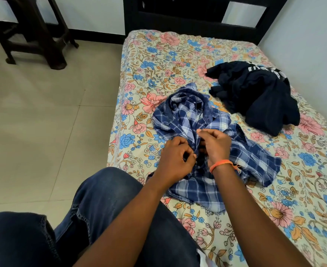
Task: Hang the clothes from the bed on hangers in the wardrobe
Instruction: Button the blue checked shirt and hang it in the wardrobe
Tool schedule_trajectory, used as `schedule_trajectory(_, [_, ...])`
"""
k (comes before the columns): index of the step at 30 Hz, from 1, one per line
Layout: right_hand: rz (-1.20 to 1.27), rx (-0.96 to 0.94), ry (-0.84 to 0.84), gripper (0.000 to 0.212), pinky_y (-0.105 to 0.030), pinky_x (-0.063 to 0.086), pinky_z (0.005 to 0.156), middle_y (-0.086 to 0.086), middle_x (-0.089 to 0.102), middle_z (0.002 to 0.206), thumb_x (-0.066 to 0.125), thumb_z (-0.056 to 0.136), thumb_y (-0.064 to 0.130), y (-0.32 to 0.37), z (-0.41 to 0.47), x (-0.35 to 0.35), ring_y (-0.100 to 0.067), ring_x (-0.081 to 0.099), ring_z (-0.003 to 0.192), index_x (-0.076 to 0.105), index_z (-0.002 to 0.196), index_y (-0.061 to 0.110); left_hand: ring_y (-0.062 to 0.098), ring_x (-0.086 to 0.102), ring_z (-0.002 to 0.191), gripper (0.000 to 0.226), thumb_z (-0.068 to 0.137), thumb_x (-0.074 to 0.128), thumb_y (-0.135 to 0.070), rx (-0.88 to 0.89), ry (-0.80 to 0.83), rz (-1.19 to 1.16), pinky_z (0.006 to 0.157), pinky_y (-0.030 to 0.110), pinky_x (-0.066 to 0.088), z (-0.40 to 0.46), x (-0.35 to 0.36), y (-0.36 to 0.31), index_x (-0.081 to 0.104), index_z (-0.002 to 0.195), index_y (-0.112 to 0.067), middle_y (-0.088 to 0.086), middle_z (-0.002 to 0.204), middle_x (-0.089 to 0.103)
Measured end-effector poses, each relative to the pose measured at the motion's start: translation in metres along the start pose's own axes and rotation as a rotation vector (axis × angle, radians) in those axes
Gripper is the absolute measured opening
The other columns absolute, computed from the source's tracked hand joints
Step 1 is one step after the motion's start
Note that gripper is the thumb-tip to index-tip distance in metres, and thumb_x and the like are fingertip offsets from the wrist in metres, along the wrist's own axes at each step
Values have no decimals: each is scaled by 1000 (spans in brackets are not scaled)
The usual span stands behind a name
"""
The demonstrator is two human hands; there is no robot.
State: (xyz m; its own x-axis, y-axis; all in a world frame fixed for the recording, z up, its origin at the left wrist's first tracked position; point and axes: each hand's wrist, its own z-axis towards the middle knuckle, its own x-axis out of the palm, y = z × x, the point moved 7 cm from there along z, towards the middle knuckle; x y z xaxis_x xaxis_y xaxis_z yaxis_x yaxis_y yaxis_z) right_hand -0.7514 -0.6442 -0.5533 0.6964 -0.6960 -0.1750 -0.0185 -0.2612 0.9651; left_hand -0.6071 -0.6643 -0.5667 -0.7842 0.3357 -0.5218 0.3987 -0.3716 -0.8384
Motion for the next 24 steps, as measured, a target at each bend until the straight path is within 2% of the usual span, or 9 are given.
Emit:
schedule_trajectory(3, [13, 12, -33, 8, -29, 52, 62, -5, 68, 72, 75, 81, 4, 1, 3, -1, -20, 59, 68, 72, 77, 10, 7, 53, 100, 8, 88, 68, -18, -200, -6, -312, 80, 17, 39, 3, 2, 8, 68, 80, -16, -5, 107, 54])
schedule_trajectory(5, [29, 64, -43, 12, -27, 53, 68, -2, 67, 74, 72, 83, 3, -4, 5, -2, -20, 60, 74, 70, 75, 12, 8, 59, 97, 10, 93, 63, -24, -442, -62, -588, 80, 22, 42, 3, 3, 19, 68, 95, -16, -4, 105, 65])
schedule_trajectory(7, [85, 149, -52, 16, -32, 52, 82, 0, 66, 79, 70, 85, 4, -10, 6, -2, -21, 62, 85, 67, 73, 14, 15, 63, 98, 23, 99, 53, -32, -664, -131, -799, 80, 29, 43, 5, 4, 32, 62, 110, -14, 3, 106, 70])
schedule_trajectory(9, [125, 193, -52, 19, -33, 48, 87, 2, 65, 81, 69, 87, 5, -13, 6, -2, -19, 60, 87, 64, 71, 15, 16, 64, 90, 27, 102, 47, -32, -751, -173, -927, 73, 29, 44, 11, 2, 43, 59, 116, -12, 6, 108, 71])
schedule_trajectory(13, [142, 188, -39, 13, -37, 49, 97, 1, 69, 89, 71, 87, 7, -14, 7, -2, -20, 64, 98, 67, 76, 14, 14, 58, 81, 19, 96, 61, -25, -724, -178, -910, 72, 29, 46, 28, -2, 46, 62, 111, -15, 5, 106, 68])
schedule_trajectory(17, [124, 172, -50, 13, -44, 53, 97, -3, 71, 88, 74, 86, 9, -16, 8, -3, -23, 67, 97, 68, 75, 14, 12, 57, 74, 9, 91, 68, -23, -686, -176, -849, 67, 27, 45, 35, 0, 38, 65, 91, -15, -1, 85, 68])
schedule_trajectory(19, [116, 153, -45, 11, -43, 55, 92, -4, 71, 84, 74, 85, 9, -17, 7, -3, -22, 67, 88, 70, 75, 13, 12, 58, 74, 15, 92, 66, -28, -684, -150, -814, 69, 28, 46, 35, 2, 39, 65, 90, -13, 1, 86, 69])
schedule_trajectory(21, [90, 71, -49, 14, -38, 56, 78, -4, 67, 73, 73, 86, 11, -13, 6, -5, -17, 61, 73, 68, 72, 10, 11, 62, 73, 26, 94, 64, -33, -639, -144, -740, 68, 27, 48, 34, 1, 39, 66, 93, -7, 6, 88, 71])
schedule_trajectory(24, [-126, -282, -107, 15, -26, 46, 63, 4, 60, 65, 71, 86, 13, 11, -3, -9, -4, 52, 58, 65, 73, 16, 1, 60, 57, 31, 93, 65, -33, -438, -195, -453, 56, 22, 43, 36, -12, 30, 64, 80, -5, 8, 71, 67])
